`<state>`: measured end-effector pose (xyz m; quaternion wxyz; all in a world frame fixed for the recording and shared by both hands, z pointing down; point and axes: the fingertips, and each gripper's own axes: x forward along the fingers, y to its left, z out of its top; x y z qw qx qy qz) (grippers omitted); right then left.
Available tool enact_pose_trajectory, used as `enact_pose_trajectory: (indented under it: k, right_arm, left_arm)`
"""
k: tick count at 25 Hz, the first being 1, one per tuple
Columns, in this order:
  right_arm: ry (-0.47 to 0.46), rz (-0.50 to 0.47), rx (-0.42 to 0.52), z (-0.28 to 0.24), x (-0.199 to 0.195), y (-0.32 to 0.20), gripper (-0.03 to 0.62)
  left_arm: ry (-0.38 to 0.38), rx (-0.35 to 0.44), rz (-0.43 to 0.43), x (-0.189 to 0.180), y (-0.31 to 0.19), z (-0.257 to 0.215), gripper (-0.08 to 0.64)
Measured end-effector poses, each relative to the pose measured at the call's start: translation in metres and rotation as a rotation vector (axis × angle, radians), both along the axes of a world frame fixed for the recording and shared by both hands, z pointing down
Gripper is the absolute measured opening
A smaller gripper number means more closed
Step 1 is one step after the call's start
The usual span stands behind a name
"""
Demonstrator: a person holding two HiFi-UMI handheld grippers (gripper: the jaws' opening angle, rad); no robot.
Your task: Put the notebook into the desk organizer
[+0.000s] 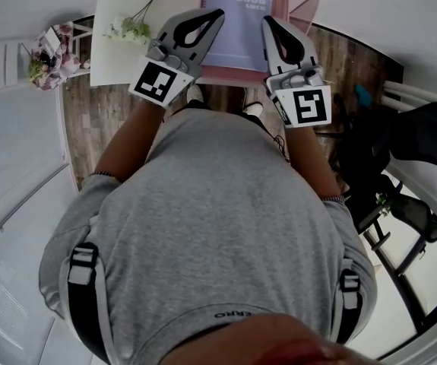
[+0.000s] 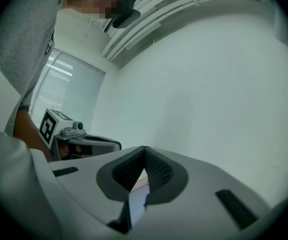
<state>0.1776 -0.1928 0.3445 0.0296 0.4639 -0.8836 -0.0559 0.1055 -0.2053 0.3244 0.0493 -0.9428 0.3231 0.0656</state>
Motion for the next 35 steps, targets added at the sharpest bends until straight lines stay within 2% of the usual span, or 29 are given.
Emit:
enact_pose_trajectory:
  k: [11, 15, 19, 29, 32, 35]
  right_arm:
    - [0.029, -0.013, -0.005, 0.0038, 0.0030, 0.0020, 0.008]
    - [0.010, -0.009, 0.005, -0.0004, 0.0032, 0.0024, 0.008]
    - [0.048, -0.017, -0.003, 0.0049, 0.0049, 0.0016, 0.006]
    - [0.051, -0.023, -0.007, 0.0049, 0.0047, 0.0027, 0.008]
    - [0.025, -0.019, 0.003, -0.0004, 0.0037, 0.0010, 0.007]
    - [0.049, -0.024, -0.007, 0.0050, 0.0054, 0.0030, 0.007]
  left_arm:
    - [-0.008, -0.002, -0.017, 0.0013, 0.0025, 0.0021, 0.020]
    - [-0.012, 0.000, -0.017, 0.0033, 0.0029, 0.0030, 0.020]
    - [-0.014, -0.002, -0.017, 0.0047, 0.0014, 0.0034, 0.020]
    - [-0.022, 0.004, -0.019, 0.0053, 0.0022, 0.0021, 0.020]
    - [-0.025, 0.004, -0.018, 0.0063, 0.0017, 0.0022, 0.020]
    - [-0.026, 0.004, -0.016, 0.0071, 0.0024, 0.0025, 0.020]
